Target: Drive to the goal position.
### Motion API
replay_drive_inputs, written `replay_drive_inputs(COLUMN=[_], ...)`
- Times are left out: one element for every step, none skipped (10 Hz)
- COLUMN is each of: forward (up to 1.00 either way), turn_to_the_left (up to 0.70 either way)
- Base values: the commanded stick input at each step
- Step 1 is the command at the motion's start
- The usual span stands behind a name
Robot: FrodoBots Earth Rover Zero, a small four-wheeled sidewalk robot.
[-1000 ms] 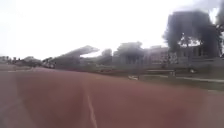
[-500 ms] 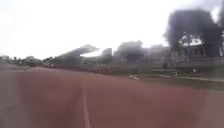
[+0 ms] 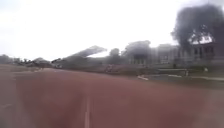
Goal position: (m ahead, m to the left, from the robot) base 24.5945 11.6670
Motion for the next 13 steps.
replay_drive_inputs(forward=[0.7, 0.7, 0.7, 0.7, 0.7, 0.7, 0.7, 0.7, 0.7, 0.7, 0.7, 0.7, 0.7], turn_to_the_left=[0.35, 0.35, 0.35, 0.35, 0.35, 0.17, 0.0, 0.0, 0.0, 0.0, 0.0, 0.0, 0.0])
